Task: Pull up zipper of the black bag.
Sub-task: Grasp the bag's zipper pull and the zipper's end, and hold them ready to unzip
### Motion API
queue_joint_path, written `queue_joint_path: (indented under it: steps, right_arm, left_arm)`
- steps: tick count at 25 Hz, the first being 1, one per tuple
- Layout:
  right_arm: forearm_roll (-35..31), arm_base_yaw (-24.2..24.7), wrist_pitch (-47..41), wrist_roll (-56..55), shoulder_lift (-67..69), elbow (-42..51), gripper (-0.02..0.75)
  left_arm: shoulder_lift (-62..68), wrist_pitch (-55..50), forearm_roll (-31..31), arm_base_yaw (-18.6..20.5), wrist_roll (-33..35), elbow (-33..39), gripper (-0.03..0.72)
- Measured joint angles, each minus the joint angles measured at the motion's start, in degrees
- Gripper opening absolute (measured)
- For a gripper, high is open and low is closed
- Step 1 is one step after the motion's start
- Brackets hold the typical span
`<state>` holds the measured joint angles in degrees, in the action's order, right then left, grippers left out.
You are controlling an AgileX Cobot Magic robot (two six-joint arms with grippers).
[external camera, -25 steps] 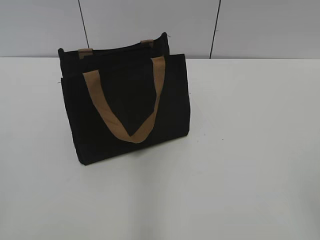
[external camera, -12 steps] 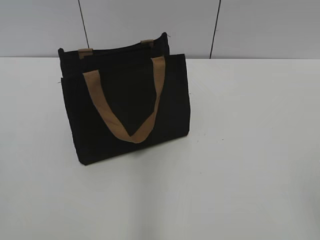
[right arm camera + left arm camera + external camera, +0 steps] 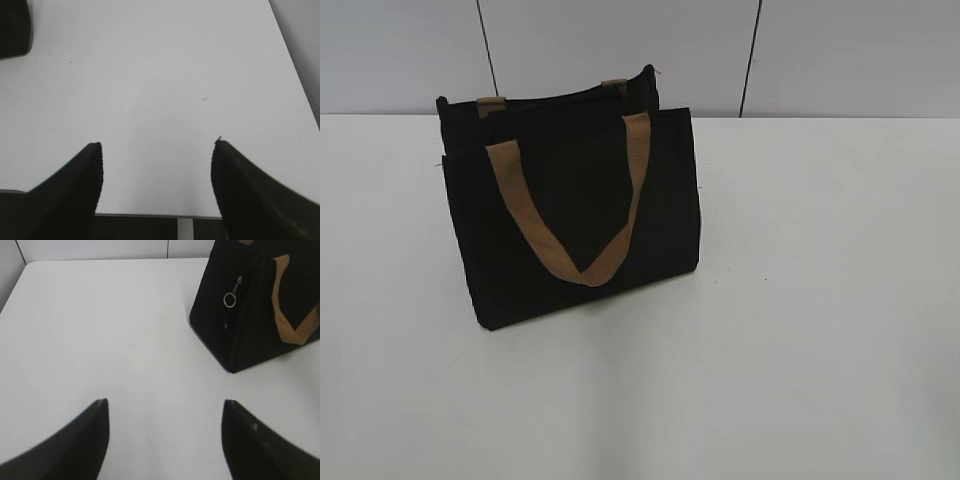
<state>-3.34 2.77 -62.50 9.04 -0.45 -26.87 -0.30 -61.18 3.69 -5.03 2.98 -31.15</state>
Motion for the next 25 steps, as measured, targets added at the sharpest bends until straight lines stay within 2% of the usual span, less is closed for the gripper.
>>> queue_joint_path:
  steps: [4,7,12,17,21,25]
  right_arm:
    - [0.0,0.0,0.0,0.0,0.0,0.0,0.516]
    - [0.0,0.0,0.0,0.0,0.0,0.0,0.516]
    - [0.0,0.0,0.0,0.0,0.0,0.0,0.516]
    - [0.0,0.0,0.0,0.0,0.0,0.0,0.513]
    - [0.0,0.0,0.0,0.0,0.0,0.0,0.514]
    - [0.0,0.0,0.0,0.0,0.0,0.0,0.514]
  left_arm:
    - [0.0,1.46,-0.38,0.0,0.0,-0.42,0.571]
    - [1.19,9.07,-0.33,0.0,0.0,-1.74,0.578]
    - [8.61,27.06,-0.33,0.0,0.0,0.63,0.576]
    - [20.92,53.53,-0.88,0.0,0.0,9.13,0.561]
    - [33.5,71.23,-6.6,0.0,-1.07,13.61,0.554]
    - [46.88,83.32,-13.21,0.0,-9.35,13.83,0.552]
